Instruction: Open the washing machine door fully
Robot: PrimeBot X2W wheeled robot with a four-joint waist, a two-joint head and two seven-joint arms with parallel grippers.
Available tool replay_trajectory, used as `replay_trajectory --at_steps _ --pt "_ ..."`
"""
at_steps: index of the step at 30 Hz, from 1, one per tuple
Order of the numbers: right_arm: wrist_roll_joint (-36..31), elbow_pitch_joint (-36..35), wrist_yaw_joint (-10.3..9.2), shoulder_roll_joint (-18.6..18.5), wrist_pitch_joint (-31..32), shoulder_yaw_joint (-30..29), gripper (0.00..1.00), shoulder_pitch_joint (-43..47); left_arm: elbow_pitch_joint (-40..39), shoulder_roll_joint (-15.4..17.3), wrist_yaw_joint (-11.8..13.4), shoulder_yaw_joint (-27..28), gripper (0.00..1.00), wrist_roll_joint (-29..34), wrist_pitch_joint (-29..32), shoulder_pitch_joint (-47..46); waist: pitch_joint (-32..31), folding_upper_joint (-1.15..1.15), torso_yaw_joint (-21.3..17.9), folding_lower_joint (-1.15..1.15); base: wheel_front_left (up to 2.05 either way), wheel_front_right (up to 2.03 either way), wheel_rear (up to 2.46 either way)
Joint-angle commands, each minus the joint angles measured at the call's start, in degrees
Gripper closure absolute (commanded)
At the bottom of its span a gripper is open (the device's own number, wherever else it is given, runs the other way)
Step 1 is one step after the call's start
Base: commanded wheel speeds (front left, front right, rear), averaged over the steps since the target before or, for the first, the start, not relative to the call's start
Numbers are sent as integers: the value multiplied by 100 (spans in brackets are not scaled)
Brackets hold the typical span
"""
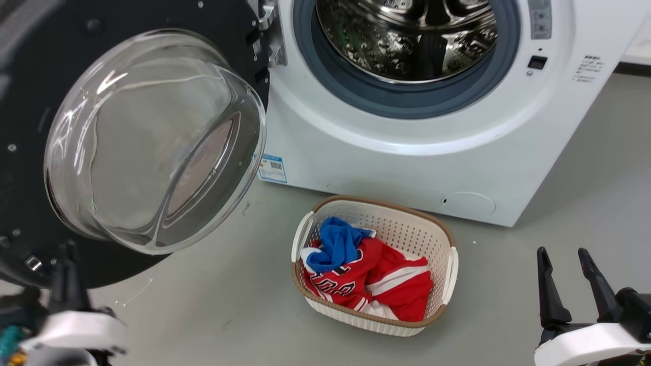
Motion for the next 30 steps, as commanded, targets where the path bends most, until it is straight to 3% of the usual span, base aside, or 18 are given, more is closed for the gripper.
replay_trajectory --at_steps 1,9,19,21,24,27,29,30 --pt "40 16 0 10 1 18 0 67 -131 -66 -18 -111 100 74 -41 170 -99 0 -48 0 0 0 0" --pt "9 64 1 10 20 117 0 142 -494 -413 -246 -843 100 325 -49 641 -349 0 -232 0 0 0 0" --pt "-144 127 0 9 37 317 0 7 -232 -758 -483 -1555 100 561 -55 328 -367 0 -777 0 0 0 0" --pt "-187 148 0 9 18 328 0 -14 -162 -791 -500 -1603 88 585 -56 251 -360 0 -924 0 0 0 0" --pt "-204 196 1 10 -14 348 0 -34 -68 -808 -505 -1659 82 599 -60 155 -370 0 -1141 0 0 0 0" --pt "-220 228 0 9 -29 369 0 -34 19 -811 -497 -1694 42 627 -59 85 -375 0 -1318 0 0 0 0" --pt "-233 248 0 10 -33 391 0 -56 52 -810 -481 -1700 0 644 -61 45 -373 0 -1410 0 0 0 0" --pt "-233 254 0 10 -44 398 0 -70 75 -812 -478 -1700 0 638 -63 37 -373 0 -1450 0 0 0 0"
